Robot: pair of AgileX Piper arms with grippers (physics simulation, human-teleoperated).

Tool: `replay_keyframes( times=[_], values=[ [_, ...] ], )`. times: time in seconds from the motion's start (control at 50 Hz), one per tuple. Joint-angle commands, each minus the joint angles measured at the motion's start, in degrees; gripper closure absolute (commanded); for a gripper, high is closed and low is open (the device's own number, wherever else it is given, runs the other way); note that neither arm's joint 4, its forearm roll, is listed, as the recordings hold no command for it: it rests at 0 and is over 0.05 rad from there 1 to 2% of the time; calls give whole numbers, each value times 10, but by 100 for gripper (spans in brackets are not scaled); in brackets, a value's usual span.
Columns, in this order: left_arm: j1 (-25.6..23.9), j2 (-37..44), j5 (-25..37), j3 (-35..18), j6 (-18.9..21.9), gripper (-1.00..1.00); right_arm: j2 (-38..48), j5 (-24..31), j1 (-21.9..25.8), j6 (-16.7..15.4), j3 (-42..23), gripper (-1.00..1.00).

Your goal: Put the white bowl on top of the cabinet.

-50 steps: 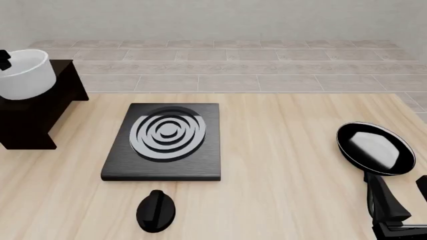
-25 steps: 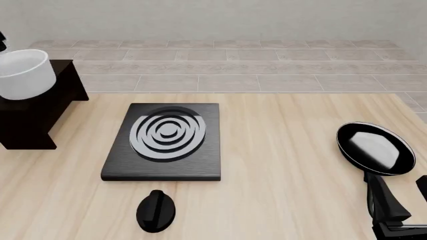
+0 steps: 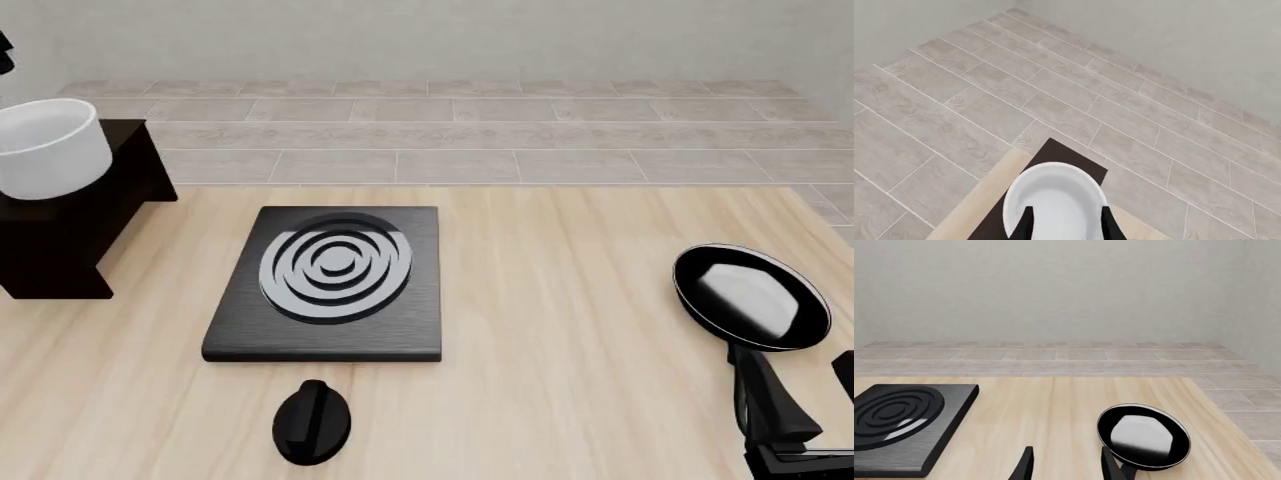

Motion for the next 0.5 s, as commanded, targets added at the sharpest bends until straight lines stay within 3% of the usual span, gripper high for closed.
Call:
replay_keyframes(
  times=[0.02,0.5],
  values=[
    [-15,-42,0,23,3,-100,0,0,0,0,0,-100],
    [-46,-113,-26,93,-6,-100,0,0,0,0,0,-100]
  ],
)
